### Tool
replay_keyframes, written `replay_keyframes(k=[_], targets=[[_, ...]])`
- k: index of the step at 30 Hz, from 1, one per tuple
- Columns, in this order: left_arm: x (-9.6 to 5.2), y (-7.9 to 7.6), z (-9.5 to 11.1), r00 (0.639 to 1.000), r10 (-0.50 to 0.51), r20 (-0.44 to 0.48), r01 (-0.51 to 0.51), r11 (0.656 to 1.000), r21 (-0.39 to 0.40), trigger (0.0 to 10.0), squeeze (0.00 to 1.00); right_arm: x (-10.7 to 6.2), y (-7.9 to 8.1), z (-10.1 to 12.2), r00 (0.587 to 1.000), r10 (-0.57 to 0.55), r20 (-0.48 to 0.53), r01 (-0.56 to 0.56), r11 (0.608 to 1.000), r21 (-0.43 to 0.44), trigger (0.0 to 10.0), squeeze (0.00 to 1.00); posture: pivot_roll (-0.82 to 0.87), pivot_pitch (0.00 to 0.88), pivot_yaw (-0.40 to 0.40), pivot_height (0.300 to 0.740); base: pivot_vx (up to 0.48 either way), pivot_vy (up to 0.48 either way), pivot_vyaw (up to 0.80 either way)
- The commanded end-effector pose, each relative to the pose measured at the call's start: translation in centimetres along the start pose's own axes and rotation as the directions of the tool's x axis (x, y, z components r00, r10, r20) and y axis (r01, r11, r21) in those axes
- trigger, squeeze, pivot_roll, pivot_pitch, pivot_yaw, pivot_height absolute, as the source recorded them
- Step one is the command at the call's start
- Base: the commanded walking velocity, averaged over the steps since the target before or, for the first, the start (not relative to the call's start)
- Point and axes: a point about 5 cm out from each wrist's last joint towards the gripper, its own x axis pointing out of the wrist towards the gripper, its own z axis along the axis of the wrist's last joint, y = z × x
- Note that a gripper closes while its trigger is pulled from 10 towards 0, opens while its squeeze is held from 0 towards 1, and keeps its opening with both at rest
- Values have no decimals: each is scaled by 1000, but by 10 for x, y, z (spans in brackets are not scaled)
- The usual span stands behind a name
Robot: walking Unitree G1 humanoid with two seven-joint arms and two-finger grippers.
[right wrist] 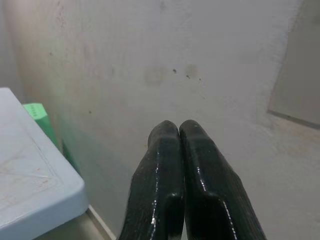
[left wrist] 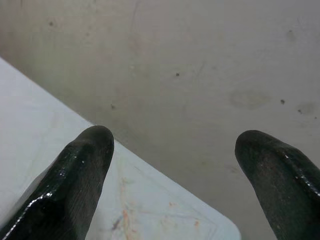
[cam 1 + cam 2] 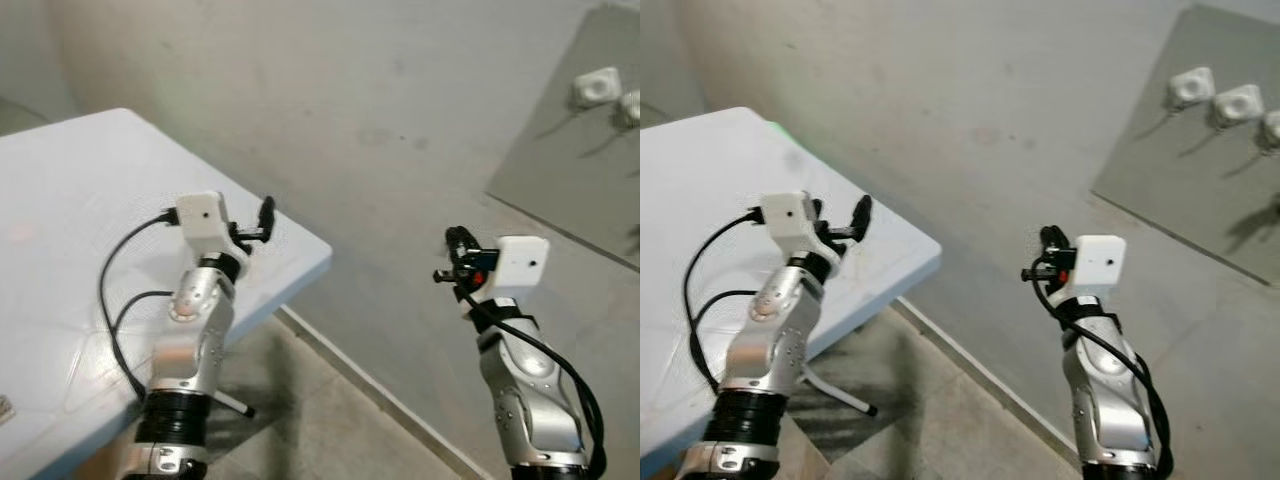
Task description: Hang keys on a hook
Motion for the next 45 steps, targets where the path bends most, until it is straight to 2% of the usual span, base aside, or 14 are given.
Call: replay_keyframes(k=[1, 14, 45], targets=[[2, -14, -2, 999, -52, -5, 52, 999, 5, 10000, 0, 0, -6, 4, 1000, -18, 15, 18, 1000, -10, 10000, 0, 116, 0, -53, 740, 0, 0, -694], [1, -15, -1, 997, -75, 1, 75, 997, -16, 10000, 0, 0, -6, 4, 1000, -17, 16, 17, 1000, -8, 10000, 0, 120, 0, -54, 740, 0, 0, -689], [-2, -13, -2, 997, -79, -4, 79, 997, -8, 10000, 0, 1, -5, 4, 1000, -24, 16, 24, 1000, -7, 10000, 0, 127, 0, -52, 740, 0, 0, -690]])
